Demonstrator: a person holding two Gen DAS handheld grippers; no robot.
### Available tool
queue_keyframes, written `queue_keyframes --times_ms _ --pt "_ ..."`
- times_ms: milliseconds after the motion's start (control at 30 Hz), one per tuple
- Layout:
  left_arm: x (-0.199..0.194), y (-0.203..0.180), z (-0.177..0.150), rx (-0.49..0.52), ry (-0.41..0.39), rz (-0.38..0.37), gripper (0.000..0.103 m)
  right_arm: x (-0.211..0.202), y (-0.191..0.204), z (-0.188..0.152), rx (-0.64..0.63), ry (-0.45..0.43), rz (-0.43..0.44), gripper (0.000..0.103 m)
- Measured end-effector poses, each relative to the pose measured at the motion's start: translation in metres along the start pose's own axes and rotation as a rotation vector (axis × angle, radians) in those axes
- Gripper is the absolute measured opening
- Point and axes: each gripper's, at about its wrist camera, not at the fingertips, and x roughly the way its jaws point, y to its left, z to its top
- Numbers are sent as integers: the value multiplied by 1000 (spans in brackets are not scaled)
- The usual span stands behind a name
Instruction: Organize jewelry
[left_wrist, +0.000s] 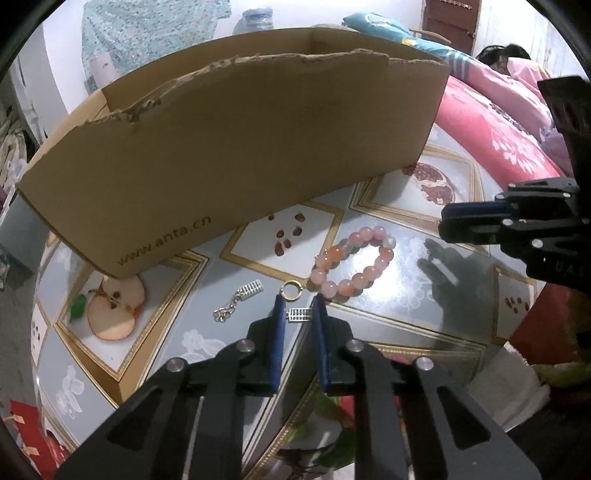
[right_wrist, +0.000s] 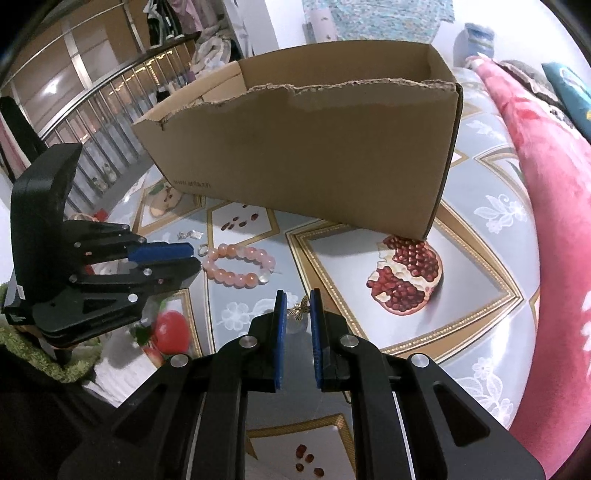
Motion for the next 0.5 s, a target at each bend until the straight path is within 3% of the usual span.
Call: queue_keyframes --times_ms 500 --pt "-16 8 -3 -30 -23 -13 14 -19 2 0 -3 -45 6 10"
